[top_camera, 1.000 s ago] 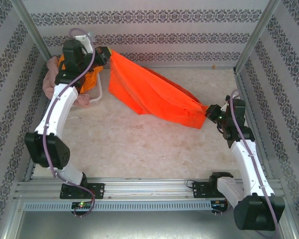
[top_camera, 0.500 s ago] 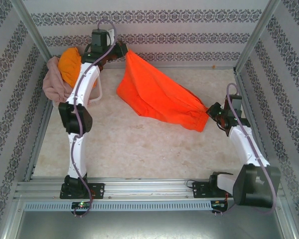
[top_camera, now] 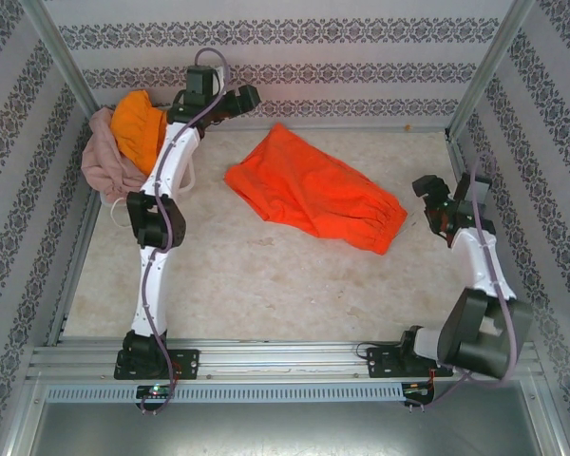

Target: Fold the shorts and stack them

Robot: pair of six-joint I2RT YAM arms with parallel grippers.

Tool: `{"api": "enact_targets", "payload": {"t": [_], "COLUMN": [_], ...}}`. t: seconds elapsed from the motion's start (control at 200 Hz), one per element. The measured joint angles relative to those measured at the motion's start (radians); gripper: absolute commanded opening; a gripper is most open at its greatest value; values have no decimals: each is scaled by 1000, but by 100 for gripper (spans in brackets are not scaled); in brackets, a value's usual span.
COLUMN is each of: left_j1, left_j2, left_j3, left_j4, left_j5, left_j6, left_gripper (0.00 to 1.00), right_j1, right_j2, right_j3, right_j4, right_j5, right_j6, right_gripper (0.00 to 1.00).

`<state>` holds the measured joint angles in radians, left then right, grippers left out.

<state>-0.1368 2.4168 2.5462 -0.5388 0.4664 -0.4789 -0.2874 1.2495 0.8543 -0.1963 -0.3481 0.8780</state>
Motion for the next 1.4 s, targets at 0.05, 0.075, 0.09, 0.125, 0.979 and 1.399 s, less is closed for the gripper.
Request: {"api": "enact_targets", "payload": {"t": [0.05, 0.075, 0.09, 0.125, 0.979, 1.399], "left_j1": [-2, -3, -4, -6, -65, -66], "left_j2": [-100, -160, -189, -257, -304, -285], "left_j3": [-121, -196, -232, -328, -1028, -1064], "left_j4": [-4, 2, 2, 28, 345, 381], "left_j5": [5, 8, 10, 10, -159, -229], "left_j6": [13, 19, 21, 24, -57, -63], "left_gripper": [91, 91, 91, 91, 48, 1], "right_j1": [49, 77, 93, 129, 362, 296], "right_j2": [-43, -60, -68, -82, 234, 265], "right_j3": [-5, -7, -8, -12, -63, -78], "right_j4": [5, 10, 11, 19, 39, 51], "right_j5": [-13, -21, -25, -34, -27, -9], "right_j6": [0, 0, 0, 0, -74, -117], "right_gripper": [88, 88, 88, 89, 93, 94]}}
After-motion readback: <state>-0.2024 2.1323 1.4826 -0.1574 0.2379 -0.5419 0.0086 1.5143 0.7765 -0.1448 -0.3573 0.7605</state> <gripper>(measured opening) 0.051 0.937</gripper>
